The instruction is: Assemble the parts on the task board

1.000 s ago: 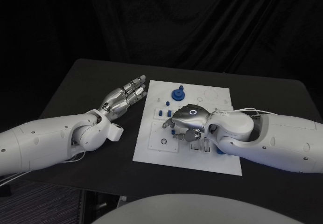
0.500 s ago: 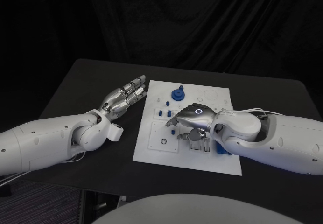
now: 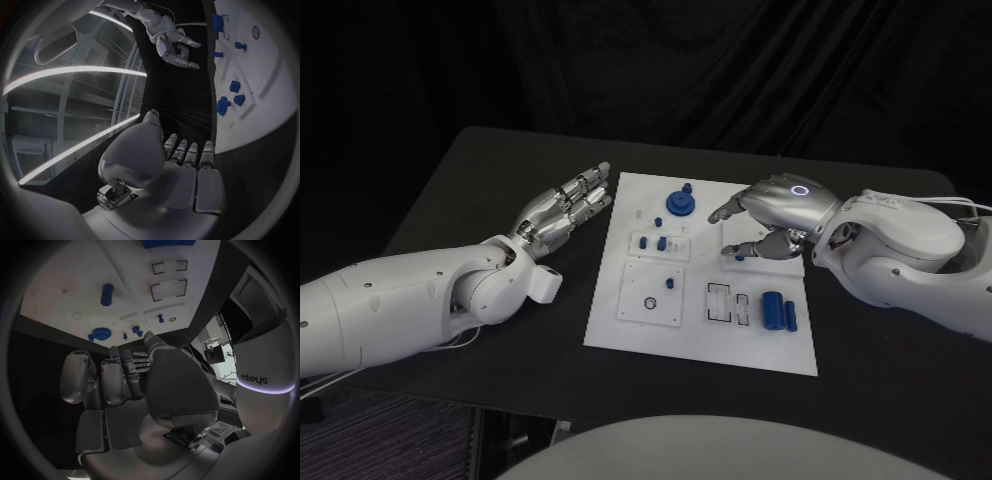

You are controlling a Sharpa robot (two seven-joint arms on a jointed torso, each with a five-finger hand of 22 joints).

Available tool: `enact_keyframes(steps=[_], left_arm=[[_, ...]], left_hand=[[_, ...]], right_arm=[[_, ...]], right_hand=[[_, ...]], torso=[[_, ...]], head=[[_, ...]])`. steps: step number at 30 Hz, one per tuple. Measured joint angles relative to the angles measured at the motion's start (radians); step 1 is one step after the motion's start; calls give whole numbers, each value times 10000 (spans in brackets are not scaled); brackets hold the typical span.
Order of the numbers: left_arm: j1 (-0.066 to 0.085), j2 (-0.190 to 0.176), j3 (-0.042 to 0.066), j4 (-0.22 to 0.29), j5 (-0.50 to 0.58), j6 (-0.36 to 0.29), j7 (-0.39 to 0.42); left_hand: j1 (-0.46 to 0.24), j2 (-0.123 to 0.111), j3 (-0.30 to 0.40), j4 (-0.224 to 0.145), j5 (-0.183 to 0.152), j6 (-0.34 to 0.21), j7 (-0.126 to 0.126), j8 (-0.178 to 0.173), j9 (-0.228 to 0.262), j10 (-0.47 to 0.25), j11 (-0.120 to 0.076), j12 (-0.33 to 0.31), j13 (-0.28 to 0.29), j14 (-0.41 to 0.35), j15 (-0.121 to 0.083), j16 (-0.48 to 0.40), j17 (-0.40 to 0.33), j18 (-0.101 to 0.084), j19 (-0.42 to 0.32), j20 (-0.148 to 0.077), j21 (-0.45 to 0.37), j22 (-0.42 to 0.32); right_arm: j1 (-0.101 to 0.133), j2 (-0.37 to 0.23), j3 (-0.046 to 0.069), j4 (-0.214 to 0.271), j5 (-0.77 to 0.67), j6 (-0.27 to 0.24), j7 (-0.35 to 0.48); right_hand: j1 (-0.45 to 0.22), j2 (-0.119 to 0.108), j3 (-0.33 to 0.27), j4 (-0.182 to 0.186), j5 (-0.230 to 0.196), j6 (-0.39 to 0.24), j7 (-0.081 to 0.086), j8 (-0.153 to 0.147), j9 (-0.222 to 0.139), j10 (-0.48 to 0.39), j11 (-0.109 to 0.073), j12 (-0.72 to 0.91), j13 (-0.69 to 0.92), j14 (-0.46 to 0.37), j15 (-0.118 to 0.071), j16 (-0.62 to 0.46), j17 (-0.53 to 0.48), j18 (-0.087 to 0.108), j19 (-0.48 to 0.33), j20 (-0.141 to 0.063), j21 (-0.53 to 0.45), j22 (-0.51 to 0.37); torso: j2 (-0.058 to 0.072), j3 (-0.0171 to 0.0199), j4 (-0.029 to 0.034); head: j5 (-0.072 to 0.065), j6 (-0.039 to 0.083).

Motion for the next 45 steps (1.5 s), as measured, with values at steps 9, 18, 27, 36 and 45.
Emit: enact_keyframes(steps=[9, 18, 27, 36, 45], left_arm=[[0, -18, 0, -8, -286, -404, 0], [-2, -35, 0, -21, -775, -1339, 0], [-11, -39, 0, -49, -1018, -1793, 1], [-18, -55, -1, -66, -1103, -1838, 1], [-21, -59, -1, -68, -1129, -1745, 1]], left_hand=[[50, -133, -83, 0, -116, 37, -24, 0, 4, 16, -431, 35, 4, 0, -244, 0, -7, 0, -35, -304, 0, -81], [-28, -500, -231, -11, -116, 383, -295, 0, 17, 174, -517, 191, 34, 7, -172, 0, -8, -398, -94, -665, -40, -260], [6, -531, -201, 18, -115, 313, -222, 0, 16, 125, -565, 109, 34, -7, -562, 0, -7, -395, -87, -950, -40, -272], [71, -481, -144, 17, -37, 276, -186, 0, 15, 158, -679, 34, 32, -16, -691, 0, -4, -394, -79, -1149, -40, -271], [123, -429, -117, -10, -37, 218, -171, 0, 14, 89, -565, 34, 32, -13, -610, 0, -1, -393, -78, -1148, -39, -270]], right_arm=[[-122, -685, -8, -123, 266, 6, -453], [-343, -771, -12, -381, 370, 41, -770], [-597, -591, -11, -619, 409, 12, -775], [-742, -366, -12, -872, 422, -67, -677], [-892, -57, -11, -1128, 428, -63, -556]], right_hand=[[-287, 4, -70, 139, 162, 549, 108, 113, 25, 237, -54, 115, -64, 0, 0, 0, -21, -2, 35, 34, 0, -1], [-208, 83, -12, 81, 162, 508, 172, 48, 5, 380, -56, 154, -100, 0, 0, 0, -40, -2, 35, 34, -67, -2], [-17, 273, 70, -1, 162, 460, 577, -27, -34, 850, -129, 351, -115, 0, 0, 0, -10, -2, 57, 11, -68, -2], [180, 469, 170, -214, 285, 417, 801, -85, -72, 1137, -204, 427, -115, 0, 0, 1, -25, -3, 71, -3, -68, -3], [410, 609, 251, -543, 750, 417, 801, -85, -97, 1454, -269, 463, -114, 0, -1, 1, 62, -4, 128, -60, -44, -3]], torso=[[-13, 3, -1], [-39, 2, -33], [-41, 3, -56], [-40, 9, -51], [-35, 9, -48]], head=[[53, 0], [59, 0], [134, 0], [83, 0], [74, 0]])
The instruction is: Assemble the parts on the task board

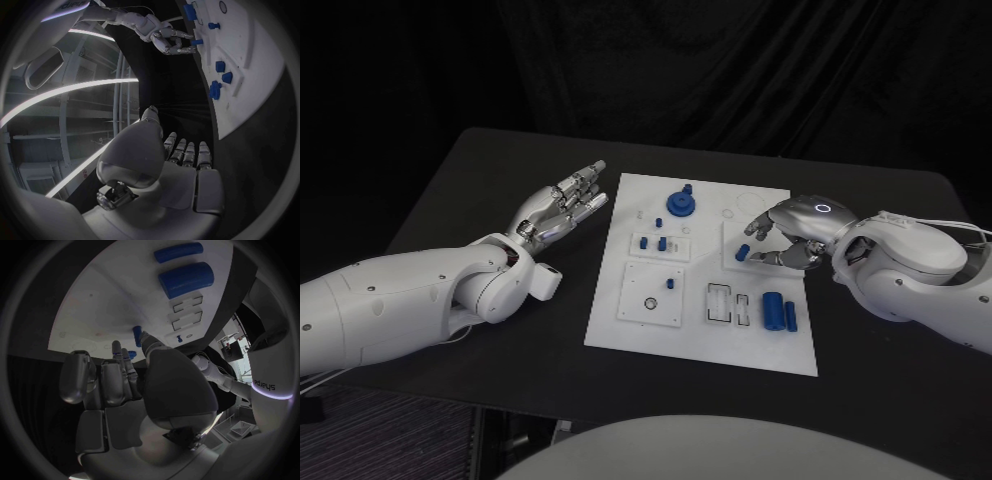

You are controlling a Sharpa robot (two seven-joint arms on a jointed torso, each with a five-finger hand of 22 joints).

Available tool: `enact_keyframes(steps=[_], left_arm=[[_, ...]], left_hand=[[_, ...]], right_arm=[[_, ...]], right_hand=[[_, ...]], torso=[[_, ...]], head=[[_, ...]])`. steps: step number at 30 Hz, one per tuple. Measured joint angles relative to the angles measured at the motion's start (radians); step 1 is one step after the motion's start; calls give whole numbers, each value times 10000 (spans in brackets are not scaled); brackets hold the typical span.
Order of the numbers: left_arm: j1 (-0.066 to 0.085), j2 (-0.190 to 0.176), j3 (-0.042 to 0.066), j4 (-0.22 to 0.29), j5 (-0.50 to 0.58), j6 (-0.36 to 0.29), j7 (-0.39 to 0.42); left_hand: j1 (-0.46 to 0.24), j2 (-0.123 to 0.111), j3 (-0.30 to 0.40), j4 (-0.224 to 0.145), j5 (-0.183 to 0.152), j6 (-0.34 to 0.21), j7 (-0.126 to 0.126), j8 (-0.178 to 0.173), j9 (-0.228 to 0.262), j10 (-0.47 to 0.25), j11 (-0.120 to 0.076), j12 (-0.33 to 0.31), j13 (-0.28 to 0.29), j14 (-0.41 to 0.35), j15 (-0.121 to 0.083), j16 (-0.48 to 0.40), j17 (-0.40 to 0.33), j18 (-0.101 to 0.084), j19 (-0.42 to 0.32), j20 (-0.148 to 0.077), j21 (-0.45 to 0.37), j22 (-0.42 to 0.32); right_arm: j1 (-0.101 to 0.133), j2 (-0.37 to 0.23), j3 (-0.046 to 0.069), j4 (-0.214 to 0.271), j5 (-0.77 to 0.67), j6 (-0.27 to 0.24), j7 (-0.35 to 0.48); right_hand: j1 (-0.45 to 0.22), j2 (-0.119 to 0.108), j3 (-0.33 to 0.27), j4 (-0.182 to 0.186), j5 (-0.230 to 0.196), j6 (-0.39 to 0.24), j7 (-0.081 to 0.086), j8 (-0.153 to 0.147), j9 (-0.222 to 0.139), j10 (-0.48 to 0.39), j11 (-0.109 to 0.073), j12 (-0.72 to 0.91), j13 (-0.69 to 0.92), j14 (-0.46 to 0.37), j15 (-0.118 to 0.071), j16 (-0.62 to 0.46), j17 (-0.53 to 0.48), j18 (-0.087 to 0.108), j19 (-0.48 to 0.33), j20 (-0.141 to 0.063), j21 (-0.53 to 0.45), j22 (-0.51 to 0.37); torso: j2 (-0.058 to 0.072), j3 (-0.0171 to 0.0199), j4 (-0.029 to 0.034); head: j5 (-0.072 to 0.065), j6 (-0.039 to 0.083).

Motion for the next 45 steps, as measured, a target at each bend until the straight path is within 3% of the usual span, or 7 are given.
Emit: enact_keyframes(steps=[2, 13, 22, 28, 35, 39, 45], left_arm=[[-1, -1, 0, 0, -3, 28, 0], [-22, 7, 1, -20, -17, 175, 0], [-53, 25, 2, -40, -21, 316, 0], [-72, 41, -1, -58, -23, 412, 0], [-112, 55, -1, -76, -25, 506, 0], [-127, 57, -1, -84, -26, 543, 0], [-153, 53, 0, -93, -28, 602, 0]], left_hand=[[54, 54, 0, 0, 0, -35, -35, 0, 0, 15, 95, 0, -1, 12, 121, 0, 0, 0, -15, 61, 0, 0], [119, 118, 54, 1, 120, -35, -35, 0, -1, 28, 244, 0, -2, -18, 262, 0, 1, 2, 2, 151, 0, 2], [203, 203, 84, -29, 206, -71, 1, 0, -1, 10, 371, 0, -2, 12, 372, 0, -6, 1, -17, 251, 0, 3], [472, 259, 180, -68, 605, -17, 203, 0, -2, 11, 372, 0, -3, 11, 443, 0, -7, 2, -15, 347, 1, 4], [479, 267, 180, -68, 657, -17, 203, 0, -2, 10, 443, 0, -3, 12, 443, 0, -6, 2, 1, 363, 1, 4], [567, 277, 208, -40, 705, 132, 526, 0, 3, 11, 443, 0, -3, 12, 443, 0, -5, 4, -11, 421, 1, 5], [567, 277, 208, -40, 705, 153, 547, 0, 14, 10, 443, 0, -4, 12, 443, 0, -4, 4, 1, 433, 1, 5]], right_arm=[[-24, 71, 0, -52, 1, 3, 27], [-127, 429, 1, -319, 2, 25, 183], [-165, 569, 1, -455, 7, 54, 303], [-172, 596, 2, -476, 71, 58, 398], [-175, 598, 1, -479, 139, 44, 505], [-177, 588, 1, -454, 235, 16, 558], [-178, 509, 1, -378, 495, -75, 610]], right_hand=[[11, 11, 27, -27, 42, 0, 0, 0, 0, 45, -25, 0, 0, 9, -9, 34, 69, 1, 15, -15, 76, 0], [51, 51, 135, -190, 235, 430, -256, 154, 127, 467, -139, 161, 76, 15, -128, 40, 70, 0, 15, -86, 76, -1], [203, 53, 575, -531, 1272, 912, -345, 457, 451, 783, -248, 310, 218, 21, -236, 39, 48, 1, 16, -157, 76, -1], [380, 39, 915, -855, 1861, 1152, -323, 676, 665, 1038, -396, 542, 373, -1, -327, 39, 54, 0, 9, -268, 76, -1], [482, 69, 1269, -1211, 1929, 1464, -358, 970, 994, 1238, -510, 809, 617, 3, -432, 32, 75, -1, 33, -391, 76, -2], [496, 82, 1371, -1354, 1927, 1576, -359, 1062, 1139, 1354, -512, 901, 705, 3, -432, 32, 101, -1, 33, -391, 76, -2], [563, 8, 1448, -1534, 1850, 1856, -426, 1346, 1333, 1416, -548, 971, 845, 39, -467, 32, 107, -1, 68, -426, 116, -2]], torso=[[0, -2, -4], [0, -6, -3], [3, -9, 6], [-9, -13, 6], [-23, -16, 6], [-28, -16, 2], [-28, -15, -4]], head=[[-5, 0], [-32, 0], [-12, 0], [6, 0], [2, 0], [31, 0], [64, 0]])
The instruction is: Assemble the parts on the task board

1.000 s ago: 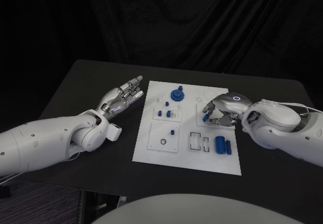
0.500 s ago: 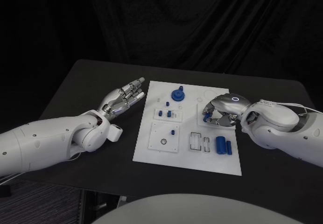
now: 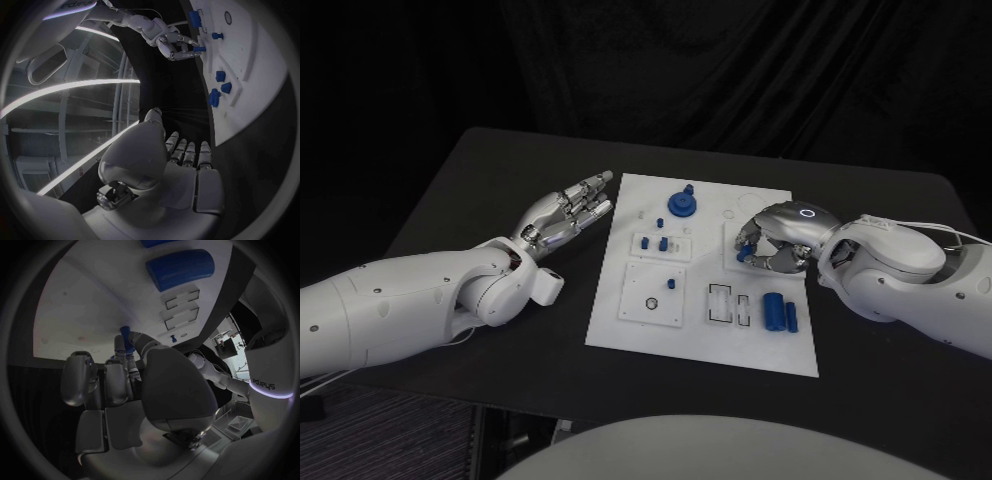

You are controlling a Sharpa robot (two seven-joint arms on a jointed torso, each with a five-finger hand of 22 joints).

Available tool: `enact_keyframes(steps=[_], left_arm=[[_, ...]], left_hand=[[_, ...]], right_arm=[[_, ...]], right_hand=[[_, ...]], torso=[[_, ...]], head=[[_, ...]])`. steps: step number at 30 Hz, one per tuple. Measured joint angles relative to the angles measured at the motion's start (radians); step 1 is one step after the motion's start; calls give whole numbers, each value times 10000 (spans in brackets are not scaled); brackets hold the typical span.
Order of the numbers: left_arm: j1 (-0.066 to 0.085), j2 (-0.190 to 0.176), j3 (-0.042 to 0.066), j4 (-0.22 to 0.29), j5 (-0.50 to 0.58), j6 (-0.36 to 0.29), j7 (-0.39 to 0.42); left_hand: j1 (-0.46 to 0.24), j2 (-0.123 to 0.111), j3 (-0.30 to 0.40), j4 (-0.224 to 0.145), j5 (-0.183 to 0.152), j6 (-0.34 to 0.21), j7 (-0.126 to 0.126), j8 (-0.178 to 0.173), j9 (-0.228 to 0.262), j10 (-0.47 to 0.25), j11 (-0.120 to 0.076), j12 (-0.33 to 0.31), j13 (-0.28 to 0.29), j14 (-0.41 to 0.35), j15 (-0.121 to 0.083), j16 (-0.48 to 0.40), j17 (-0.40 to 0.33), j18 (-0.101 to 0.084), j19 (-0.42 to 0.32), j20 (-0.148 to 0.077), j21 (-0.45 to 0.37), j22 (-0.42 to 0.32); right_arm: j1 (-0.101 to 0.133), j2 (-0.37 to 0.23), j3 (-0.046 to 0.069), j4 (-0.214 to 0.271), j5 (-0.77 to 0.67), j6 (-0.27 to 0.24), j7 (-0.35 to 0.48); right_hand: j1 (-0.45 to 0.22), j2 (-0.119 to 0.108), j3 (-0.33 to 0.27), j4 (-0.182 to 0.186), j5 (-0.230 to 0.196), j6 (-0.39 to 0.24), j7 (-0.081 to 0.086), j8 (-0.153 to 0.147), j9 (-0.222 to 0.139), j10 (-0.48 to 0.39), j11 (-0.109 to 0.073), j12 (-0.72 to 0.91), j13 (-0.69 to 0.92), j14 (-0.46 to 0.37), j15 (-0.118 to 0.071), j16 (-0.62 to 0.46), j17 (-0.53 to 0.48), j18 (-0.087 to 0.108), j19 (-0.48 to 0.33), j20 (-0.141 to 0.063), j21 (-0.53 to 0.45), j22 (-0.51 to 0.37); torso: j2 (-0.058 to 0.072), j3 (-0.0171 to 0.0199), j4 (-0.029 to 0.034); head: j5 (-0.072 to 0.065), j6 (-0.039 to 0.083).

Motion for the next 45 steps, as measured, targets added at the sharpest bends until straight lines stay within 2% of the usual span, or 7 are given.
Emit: enact_keyframes(steps=[12, 17, 24, 30, 37, 45], left_arm=[[-28, -12, -1, -23, -3, 71, 0], [-29, -35, -1, -19, -4, 83, 0], [-33, -77, -1, -3, -4, 84, 0], [-34, -73, -1, -4, -5, 84, 0], [-39, -33, 1, -36, -6, 94, 0], [-41, 32, -1, -65, -6, 121, 0]], left_hand=[[68, 6, 0, 0, 35, -32, 29, 0, -1, 0, -1, 0, 0, 0, -1, 0, 4, 0, 0, 0, 0, 1], [76, -2, -1, 0, 34, -15, 83, 0, -2, 0, -1, 0, -1, 0, -1, 0, 3, 0, -7, 7, 0, 1], [76, -3, -1, 0, 32, -37, 102, 0, -3, 0, -1, 0, -1, 0, -1, 0, 5, 0, -36, 35, 0, 2], [76, -3, -1, 0, 32, -38, 101, 0, -3, 0, -2, 0, -1, 0, -1, 0, 1, 0, 1, 71, 0, 1], [76, -3, -1, 0, 31, -76, 137, 0, -4, 0, -2, 0, -8, -20, 52, 0, -4, 0, 1, 72, 0, -5], [114, 36, -1, 0, 31, -130, 190, 0, -5, 0, -2, 0, -10, 0, 73, 0, -3, 0, -10, 131, 0, -7]], right_arm=[[33, -256, 4, 425, 285, -302, 17], [255, -357, 0, 738, 342, -416, 17], [654, -568, 6, 1278, 375, -465, -5], [797, -597, 9, 1863, 385, -404, -2], [830, 52, 5, 2152, 115, -114, 13], [804, 1370, 8, 1833, -500, 421, 82]], right_hand=[[6, -11, 38, -174, -197, 79, -37, 277, -1, 48, 51, 27, 94, 0, 0, 0, -9, 0, 0, 0, 0, 0], [3, -9, 53, -244, -202, 151, -104, 292, -2, 48, 51, 27, 93, 0, 0, -1, -17, 0, 0, 0, 0, -1], [-51, 43, 52, -246, -203, 153, -105, 293, -3, 48, 51, 27, 93, 0, 0, -1, -17, -1, 0, 0, 0, 0], [-56, 48, 92, -342, -276, 152, -103, 293, -3, 9, 13, -15, 108, 0, 0, -1, -30, 0, 0, 1, 0, -1], [-57, 47, 108, -410, -323, 150, -102, 298, -3, 8, 14, -16, 119, 0, 0, -1, -34, 0, 0, 1, 0, -1], [-70, 33, 121, -424, -357, 149, -99, 350, -3, 8, 14, -52, 118, 0, 0, -1, -64, -1, 0, 1, 0, -1]], torso=[[9, 4, -2], [8, 4, -2], [2, 2, -14], [-1, -1, -12], [-4, -3, 0], [11, -2, -5]], head=[[56, 0], [81, 0], [153, 0], [271, 0], [317, 0], [306, 0]])
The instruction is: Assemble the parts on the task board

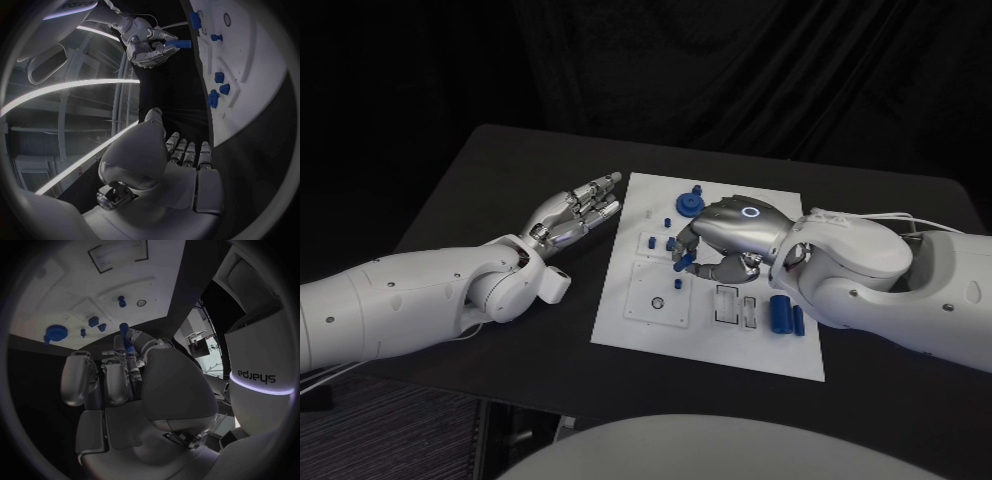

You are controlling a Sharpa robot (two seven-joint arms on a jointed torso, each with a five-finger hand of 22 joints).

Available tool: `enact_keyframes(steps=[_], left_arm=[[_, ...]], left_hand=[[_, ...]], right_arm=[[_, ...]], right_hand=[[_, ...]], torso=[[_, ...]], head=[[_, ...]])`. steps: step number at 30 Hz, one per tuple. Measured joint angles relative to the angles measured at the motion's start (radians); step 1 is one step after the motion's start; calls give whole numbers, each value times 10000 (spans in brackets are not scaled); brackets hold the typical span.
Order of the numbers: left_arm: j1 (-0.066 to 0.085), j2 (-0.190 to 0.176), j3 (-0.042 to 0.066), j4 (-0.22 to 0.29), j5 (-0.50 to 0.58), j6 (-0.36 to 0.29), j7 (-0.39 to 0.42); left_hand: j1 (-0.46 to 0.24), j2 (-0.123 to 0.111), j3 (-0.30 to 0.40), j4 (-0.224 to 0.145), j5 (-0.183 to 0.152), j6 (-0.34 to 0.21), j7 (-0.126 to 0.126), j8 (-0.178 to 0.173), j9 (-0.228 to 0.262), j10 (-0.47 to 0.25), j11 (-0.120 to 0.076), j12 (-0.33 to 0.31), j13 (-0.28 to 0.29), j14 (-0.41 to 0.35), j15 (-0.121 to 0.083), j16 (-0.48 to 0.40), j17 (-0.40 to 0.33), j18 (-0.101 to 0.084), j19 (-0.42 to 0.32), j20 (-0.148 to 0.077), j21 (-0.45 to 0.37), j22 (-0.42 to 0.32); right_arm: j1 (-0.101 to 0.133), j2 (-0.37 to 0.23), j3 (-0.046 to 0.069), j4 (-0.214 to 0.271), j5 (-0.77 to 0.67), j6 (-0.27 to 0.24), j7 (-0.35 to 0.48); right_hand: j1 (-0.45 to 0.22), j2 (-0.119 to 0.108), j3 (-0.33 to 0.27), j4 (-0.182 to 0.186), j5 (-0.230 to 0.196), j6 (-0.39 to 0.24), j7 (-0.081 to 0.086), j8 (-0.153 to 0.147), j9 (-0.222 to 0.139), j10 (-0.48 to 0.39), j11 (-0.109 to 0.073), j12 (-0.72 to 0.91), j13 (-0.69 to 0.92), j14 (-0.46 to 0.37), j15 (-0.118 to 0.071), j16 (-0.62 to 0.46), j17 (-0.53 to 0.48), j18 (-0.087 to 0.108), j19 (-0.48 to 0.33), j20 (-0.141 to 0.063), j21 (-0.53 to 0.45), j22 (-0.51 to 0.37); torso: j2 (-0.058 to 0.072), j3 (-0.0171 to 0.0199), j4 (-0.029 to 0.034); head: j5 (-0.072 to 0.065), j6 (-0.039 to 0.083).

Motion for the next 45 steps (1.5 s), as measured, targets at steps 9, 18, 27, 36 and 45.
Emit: enact_keyframes(steps=[9, 18, 27, 36, 45], left_arm=[[-2, 53, 0, -26, 0, 12, 0], [-3, 109, 0, -71, -1, 25, 0], [-3, 137, 0, -90, -2, 40, 0], [-4, 151, 1, -95, -2, 67, 0], [-6, 171, 2, -114, -2, 86, 0]], left_hand=[[0, 0, 0, 0, 0, 37, 38, 0, -1, 0, 0, -39, 0, 0, -1, 0, 2, 0, 13, 13, 0, 1], [0, 0, 28, 28, 0, 39, 109, 0, -1, -35, -34, -40, 1, 0, -1, 0, 5, 0, 13, 13, 0, 2], [0, 0, 28, 28, -1, 36, 106, 0, -2, -35, -34, -39, 0, 0, -2, 0, 6, 0, 13, 13, 0, 3], [39, 40, 28, 28, -1, 113, 182, 0, -2, -68, -68, -39, 1, 0, -2, 0, 8, 0, 12, 12, 0, 5], [40, 40, 28, 28, -1, 107, 187, 0, -2, -69, -68, -39, 1, 0, -2, 0, 2, -1, 12, 12, 0, 5]], right_arm=[[-288, 937, 0, -512, -591, 552, 126], [-561, 1309, -4, -692, -928, 994, 224], [-711, 1403, -3, -747, -1077, 1380, 281], [-742, 1408, -3, -781, -1217, 1573, 288], [-759, 1444, 2, -846, -1370, 1591, 291]], right_hand=[[5, -5, 27, -28, -38, -15, 15, 33, 0, 0, 1, 0, 7, 0, 0, -39, -14, 1, 0, 0, 0, 0], [-8, -20, 66, -69, -40, -16, 17, 39, 0, 0, 2, 0, 21, 0, 0, -39, -27, 1, 0, 0, 0, 0], [5, -18, 67, -71, -79, -51, 52, 37, 1, 1, 3, 0, 31, 0, 0, -45, -54, 1, -35, -35, -41, -1], [84, 11, 83, -109, -80, -52, 53, 26, 1, 2, 6, 0, 42, 0, 0, -84, -63, 2, -35, -35, -41, -1], [85, 10, 82, -109, -81, -68, 69, 16, 2, 3, 8, 0, 44, 0, 0, -84, -63, 2, -35, -35, -41, 0]], torso=[[7, 2, 24], [17, -10, 42], [19, -10, 16], [7, -6, -1], [-4, 0, -2]], head=[[-28, 0], [0, 0], [10, 0], [37, 0], [12, 0]])
